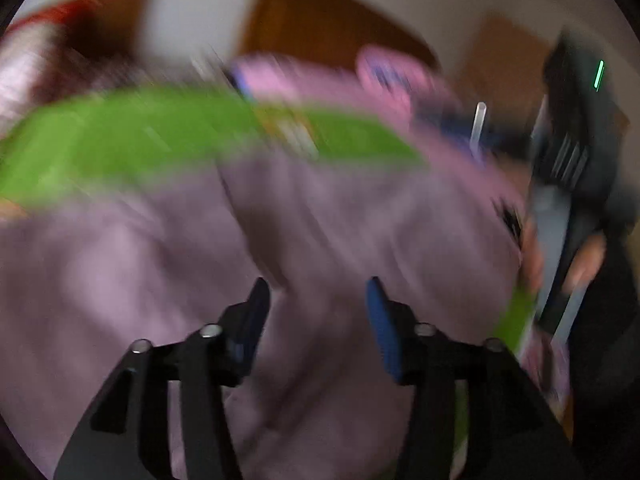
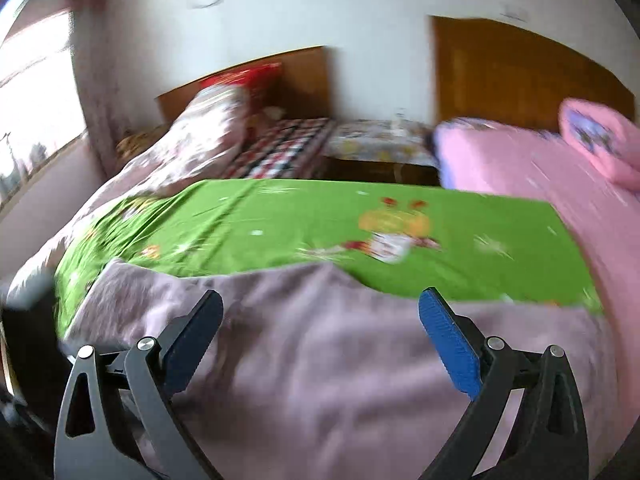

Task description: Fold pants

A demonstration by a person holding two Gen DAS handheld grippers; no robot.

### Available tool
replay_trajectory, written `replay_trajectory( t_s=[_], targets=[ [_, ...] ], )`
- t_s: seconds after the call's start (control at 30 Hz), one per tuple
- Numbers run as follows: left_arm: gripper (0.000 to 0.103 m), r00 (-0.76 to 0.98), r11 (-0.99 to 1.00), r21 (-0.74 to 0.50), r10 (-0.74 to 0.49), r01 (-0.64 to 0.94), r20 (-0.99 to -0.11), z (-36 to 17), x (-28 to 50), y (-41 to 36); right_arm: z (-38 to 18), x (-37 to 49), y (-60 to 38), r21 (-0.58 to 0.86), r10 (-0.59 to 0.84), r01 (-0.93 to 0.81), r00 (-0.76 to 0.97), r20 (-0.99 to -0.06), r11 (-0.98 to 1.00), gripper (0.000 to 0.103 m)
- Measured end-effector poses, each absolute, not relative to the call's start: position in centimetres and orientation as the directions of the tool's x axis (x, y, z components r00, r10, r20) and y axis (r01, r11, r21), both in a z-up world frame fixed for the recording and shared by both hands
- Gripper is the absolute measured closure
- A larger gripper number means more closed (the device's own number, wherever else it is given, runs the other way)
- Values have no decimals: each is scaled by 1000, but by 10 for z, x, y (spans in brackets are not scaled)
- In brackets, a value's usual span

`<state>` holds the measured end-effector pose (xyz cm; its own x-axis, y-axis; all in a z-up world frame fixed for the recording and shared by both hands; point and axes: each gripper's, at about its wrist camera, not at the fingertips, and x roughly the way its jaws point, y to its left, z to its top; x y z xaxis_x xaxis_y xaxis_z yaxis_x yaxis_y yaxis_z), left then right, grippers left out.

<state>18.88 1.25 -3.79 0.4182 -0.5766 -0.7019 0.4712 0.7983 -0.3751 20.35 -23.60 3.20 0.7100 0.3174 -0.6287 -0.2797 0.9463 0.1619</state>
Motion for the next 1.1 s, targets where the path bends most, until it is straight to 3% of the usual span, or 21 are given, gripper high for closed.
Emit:
replay_trajectory(
  t_s=[0.03, 0.07, 0.17, 0.2, 0.27, 0.33, 0.47, 0.7, 0.8, 0.87, 0.93, 1.03, 1.07, 1.1],
  targets=[
    [43, 423, 794, -356, -576, 492, -700, -38, 183, 8, 29, 199, -243, 183, 318, -263, 707, -631, 947, 8],
    [31, 437, 773, -359, -605, 523, -666, -30, 173, 13, 24, 195, -246, 211, 335, -261, 693, -638, 942, 8],
    [20, 528, 735, -425, -677, 529, -513, 7, 144, 67, 10, 189, -246, 323, 433, -289, 628, -646, 901, 8],
    [8, 572, 732, -443, -681, 518, -456, 17, 133, 92, 3, 190, -243, 381, 484, -300, 594, -642, 874, 8],
    [2, 695, 769, -467, -618, 437, -368, 31, 108, 152, -15, 189, -226, 511, 609, -334, 490, -624, 792, 8],
    [2, 772, 845, -451, -483, 287, -413, 28, 91, 197, -32, 187, -208, 585, 679, -345, 405, -613, 734, 8],
    [2, 785, 914, -394, -314, 97, -533, -1, 68, 240, -59, 180, -177, 636, 716, -335, 256, -649, 695, 21],
    [2, 757, 972, -212, -215, 103, -617, -24, 62, 211, -64, 179, -152, 657, 740, -357, 187, -646, 664, 23],
    [2, 746, 981, -114, -193, 157, -637, -30, 76, 192, -66, 193, -144, 660, 739, -347, 190, -646, 667, 39],
    [2, 724, 980, -68, -183, 185, -665, -38, 87, 186, -71, 204, -142, 664, 734, -324, 194, -650, 674, 65],
    [2, 709, 978, -52, -184, 204, -681, -44, 93, 184, -71, 201, -148, 652, 721, -318, 207, -661, 688, 84],
    [7, 683, 973, -66, -204, 223, -702, -49, 97, 189, -54, 180, -153, 652, 734, -341, 259, -627, 677, 89],
    [19, 665, 965, -95, -239, 246, -707, -47, 96, 192, -42, 175, -151, 642, 734, -359, 279, -619, 677, 89],
    [22, 656, 961, -105, -253, 256, -711, -46, 96, 193, -31, 168, -150, 634, 736, -377, 297, -608, 675, 89]
  ],
)
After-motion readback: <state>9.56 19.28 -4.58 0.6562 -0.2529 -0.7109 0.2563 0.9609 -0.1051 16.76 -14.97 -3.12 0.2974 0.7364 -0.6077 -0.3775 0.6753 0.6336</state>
